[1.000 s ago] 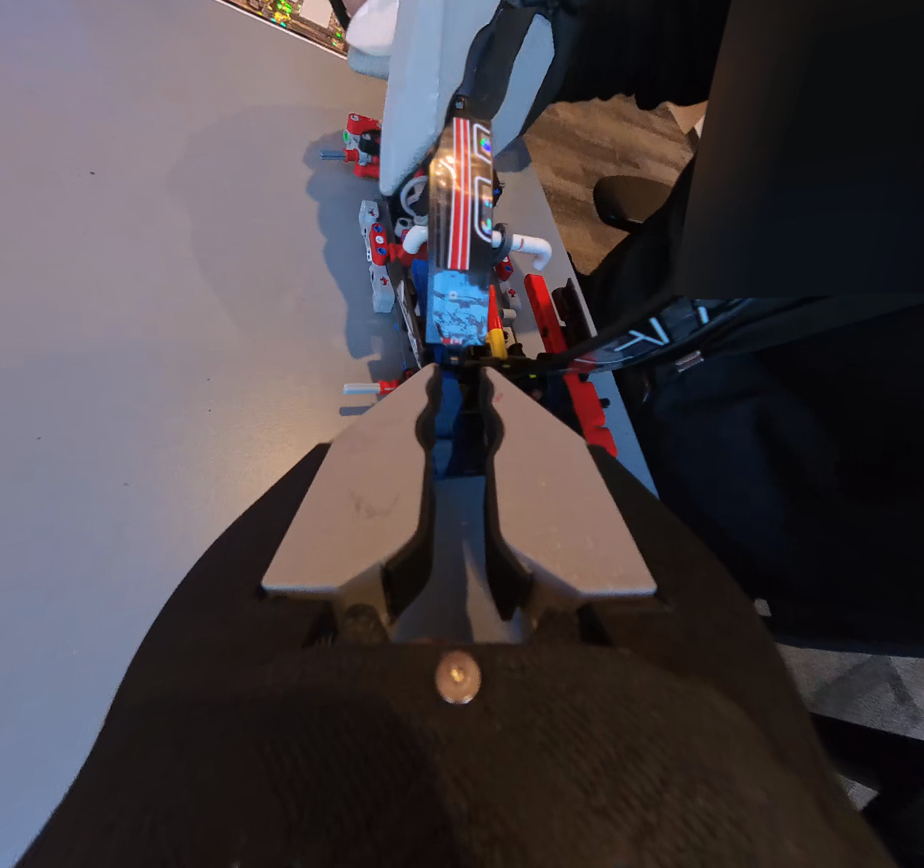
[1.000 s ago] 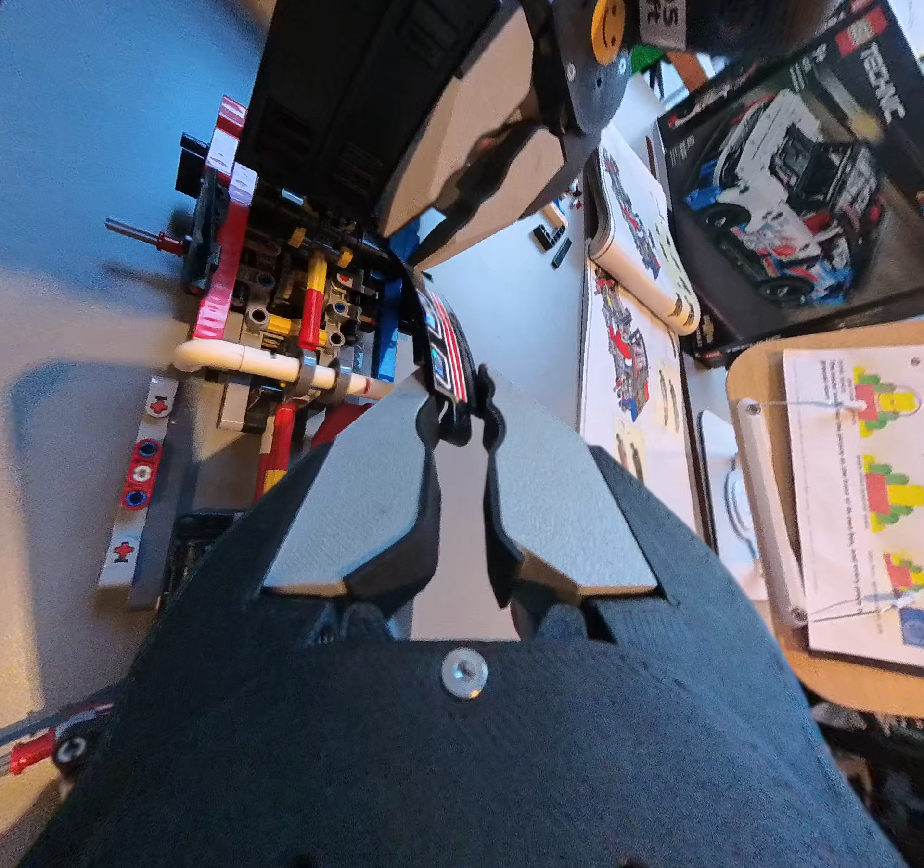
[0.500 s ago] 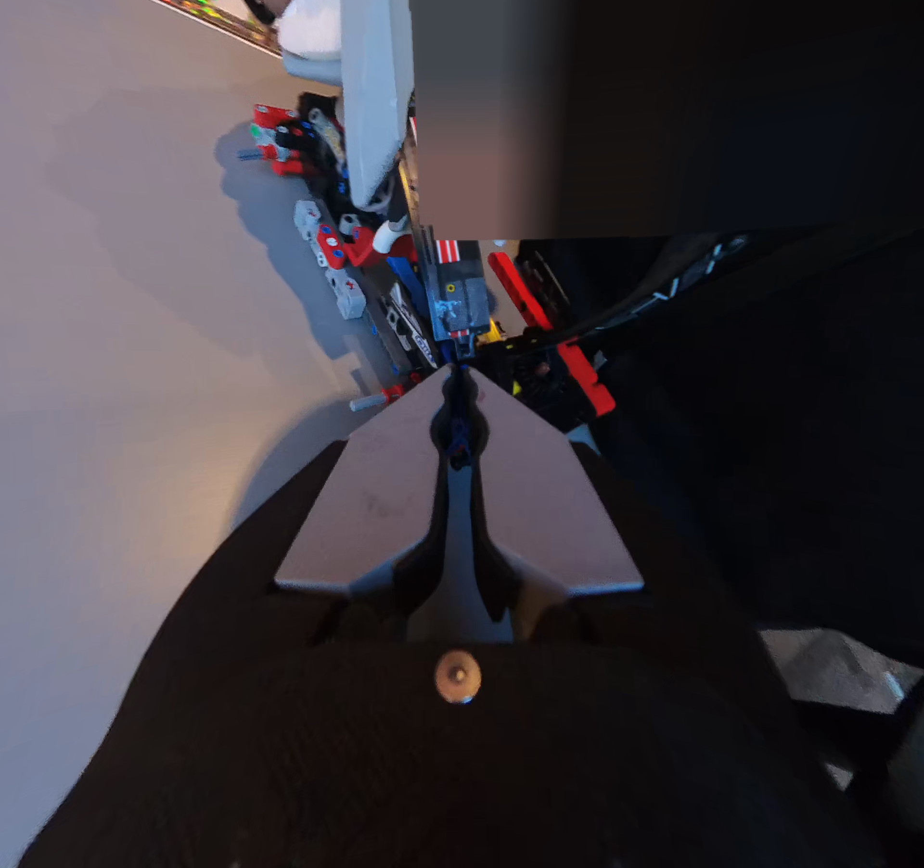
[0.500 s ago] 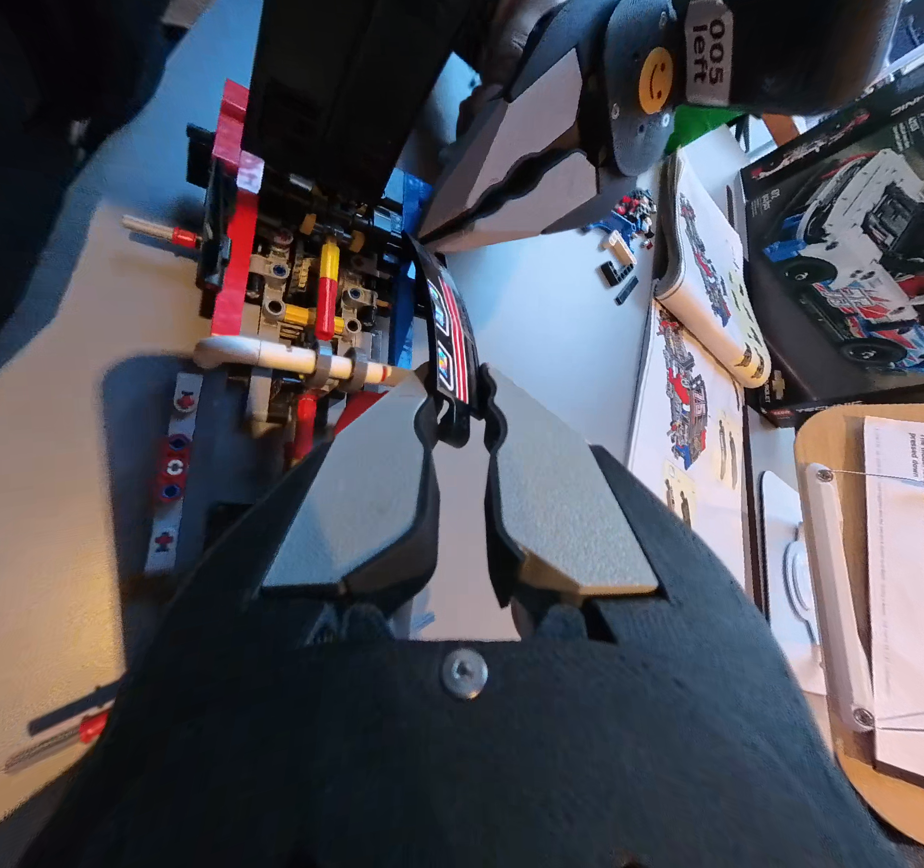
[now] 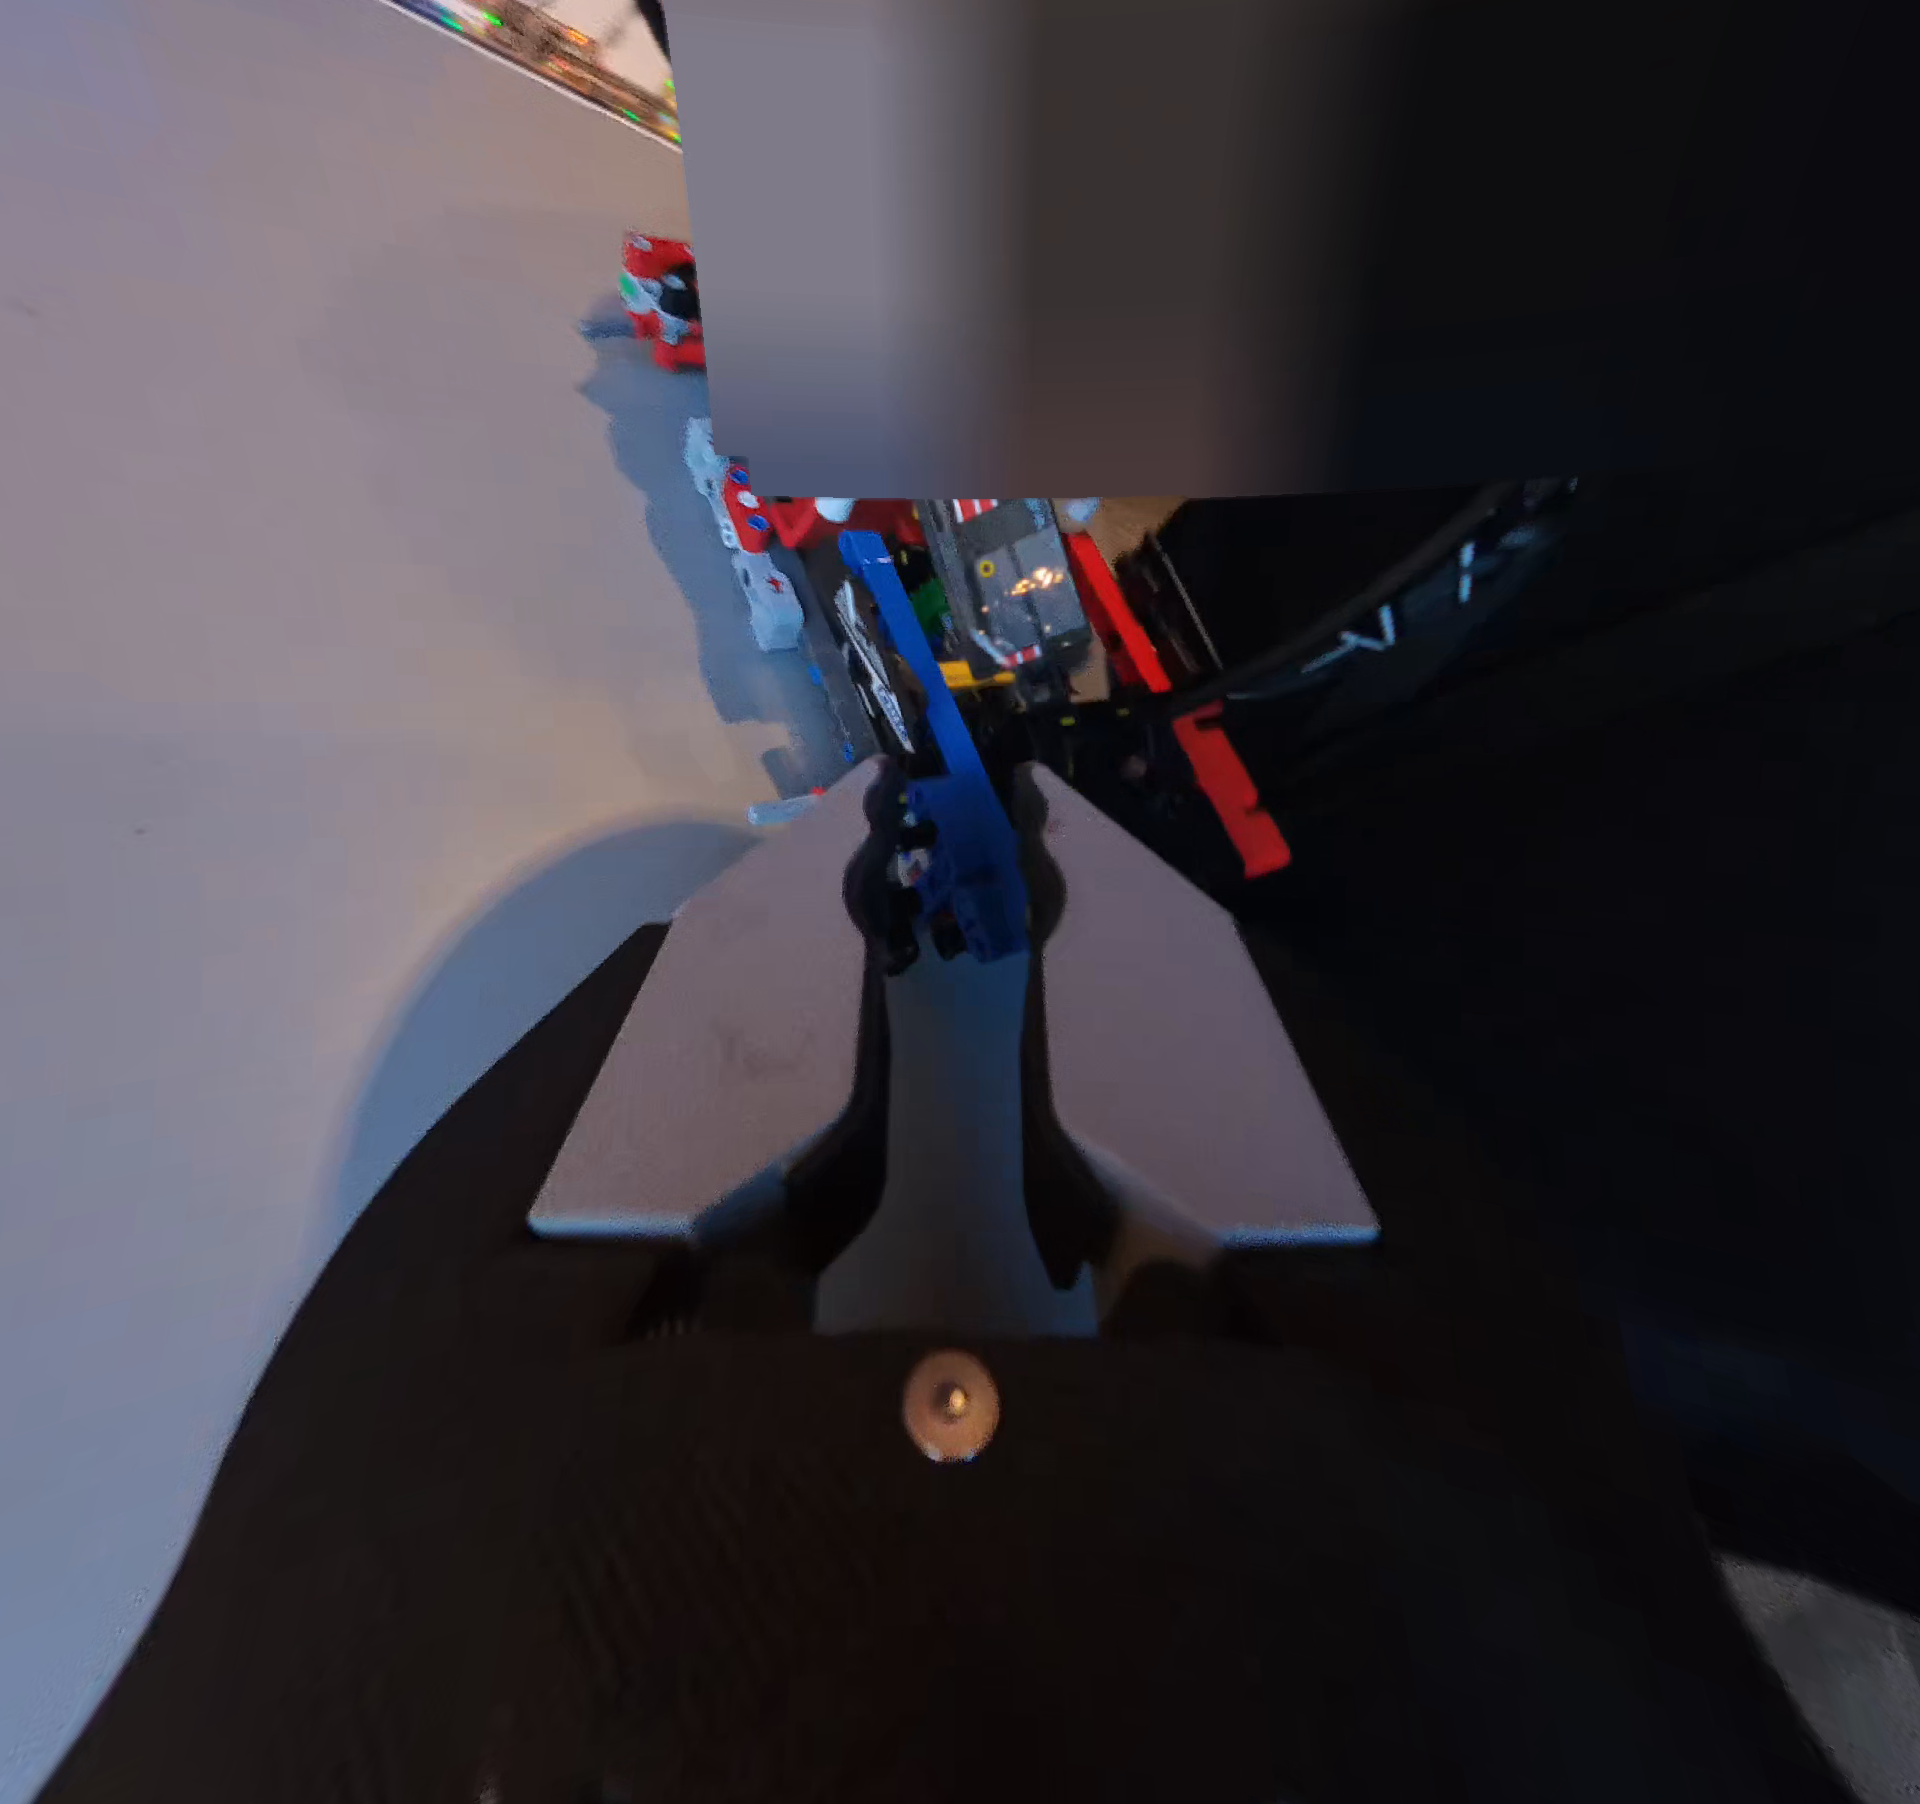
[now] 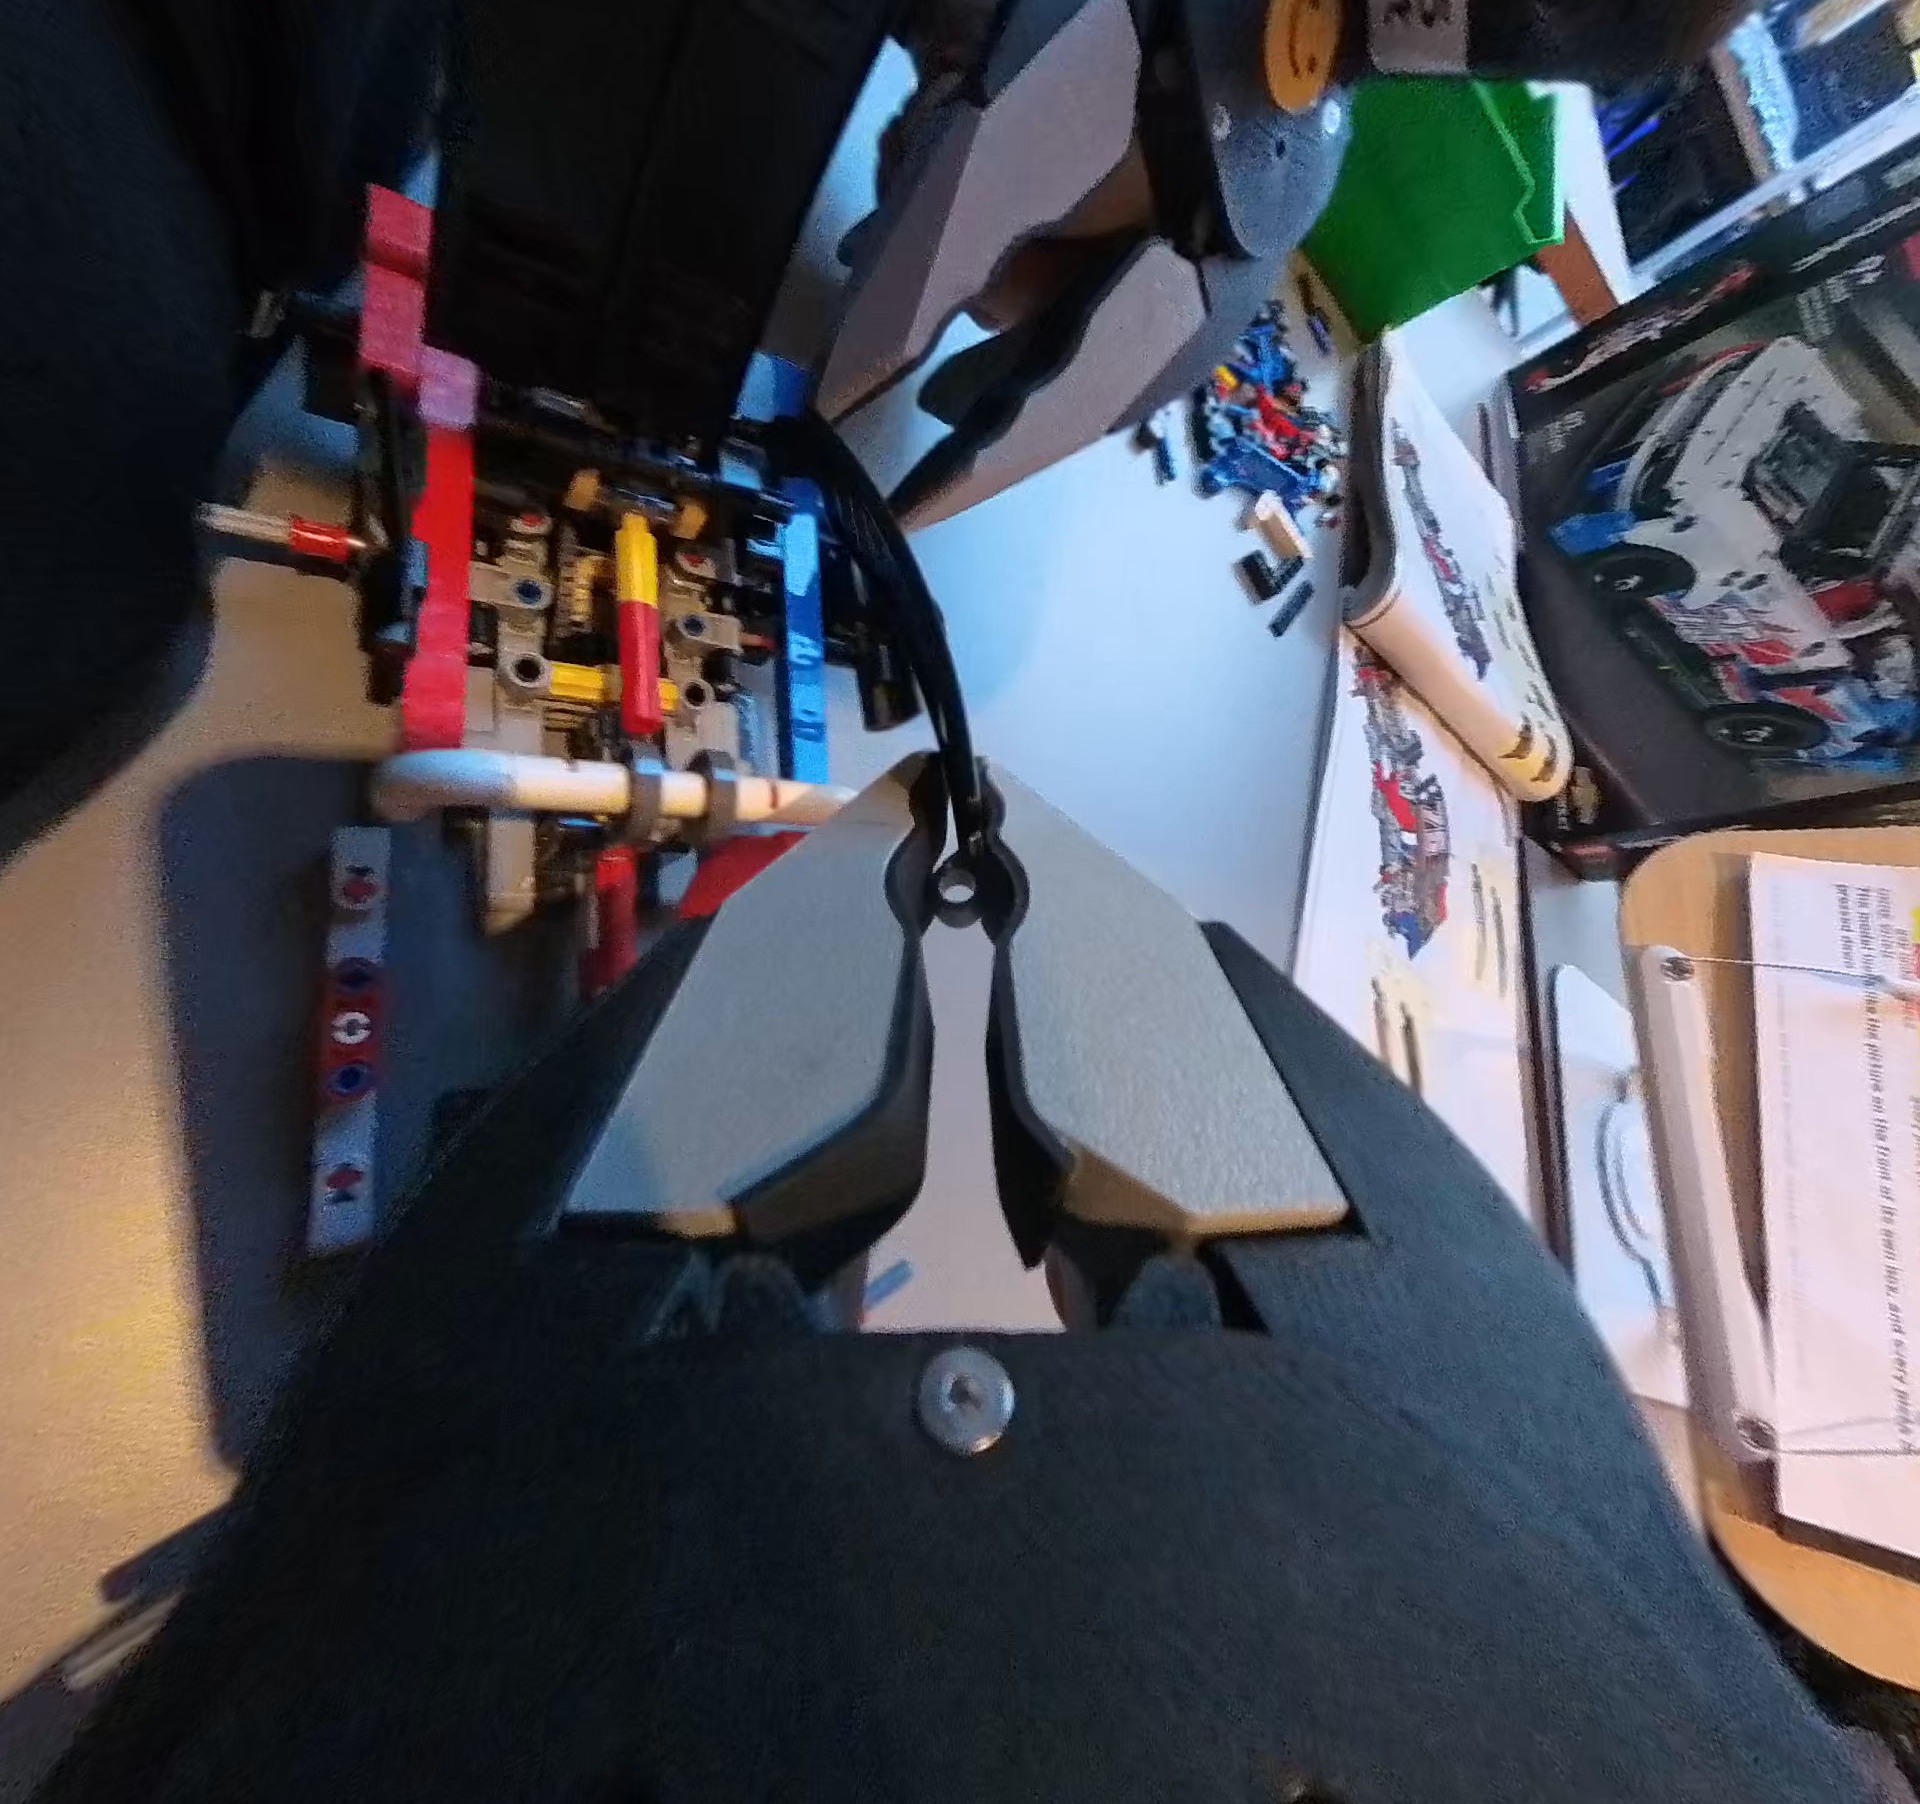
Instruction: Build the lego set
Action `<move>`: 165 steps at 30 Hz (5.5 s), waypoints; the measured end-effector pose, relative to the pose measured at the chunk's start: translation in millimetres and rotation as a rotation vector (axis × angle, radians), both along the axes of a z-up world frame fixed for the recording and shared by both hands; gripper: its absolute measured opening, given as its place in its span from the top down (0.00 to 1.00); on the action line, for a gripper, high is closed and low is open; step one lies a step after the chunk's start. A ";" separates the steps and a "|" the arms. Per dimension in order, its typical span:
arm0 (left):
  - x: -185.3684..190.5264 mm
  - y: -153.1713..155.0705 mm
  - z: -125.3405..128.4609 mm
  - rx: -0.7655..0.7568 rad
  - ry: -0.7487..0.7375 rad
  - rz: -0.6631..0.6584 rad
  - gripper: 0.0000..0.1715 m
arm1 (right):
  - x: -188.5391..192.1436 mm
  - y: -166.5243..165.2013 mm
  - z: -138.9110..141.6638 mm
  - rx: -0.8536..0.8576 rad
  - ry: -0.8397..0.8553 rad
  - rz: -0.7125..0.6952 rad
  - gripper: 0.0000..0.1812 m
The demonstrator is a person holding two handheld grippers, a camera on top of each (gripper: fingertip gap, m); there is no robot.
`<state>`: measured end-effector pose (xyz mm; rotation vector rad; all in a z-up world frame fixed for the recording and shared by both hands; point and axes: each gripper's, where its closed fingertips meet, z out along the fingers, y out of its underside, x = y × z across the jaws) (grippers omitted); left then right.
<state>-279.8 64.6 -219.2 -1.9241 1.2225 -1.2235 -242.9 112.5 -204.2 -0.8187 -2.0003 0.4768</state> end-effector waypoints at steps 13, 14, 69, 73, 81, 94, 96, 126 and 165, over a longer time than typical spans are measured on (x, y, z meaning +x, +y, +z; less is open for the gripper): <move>6.1 8.3 27.7 -0.140 -0.116 0.122 0.97 | -10.8 17.4 24.7 0.300 0.148 -0.094 1.00; 7.3 9.4 25.6 -0.131 -0.101 0.131 0.97 | -10.5 18.0 25.3 0.291 0.146 -0.105 1.00; 5.1 -5.0 -2.6 0.052 0.085 0.141 0.93 | 12.3 -19.6 -2.2 -0.621 -0.301 0.114 0.88; 7.3 -7.2 -2.9 0.058 0.086 0.123 0.93 | 12.2 -19.6 -2.7 -0.621 -0.302 0.135 0.88; 13.3 -10.5 -2.8 0.073 0.085 0.081 0.95 | 13.2 -22.9 -2.9 -0.602 -0.305 0.186 0.88; 16.6 -14.6 -2.9 0.170 0.112 0.031 0.95 | 20.7 -27.0 -8.7 -0.541 -0.344 0.257 0.88; 16.9 -13.6 -3.7 0.205 0.126 0.036 0.96 | 21.2 -26.9 -8.7 -0.537 -0.348 0.261 0.88; 19.5 -19.5 -2.9 0.270 0.143 -0.043 0.95 | 21.5 -25.9 -9.1 -0.574 -0.424 0.269 0.88; 28.1 -11.6 -4.1 0.258 0.223 0.068 0.89 | 30.0 -21.2 -12.6 -0.578 -0.446 0.174 0.88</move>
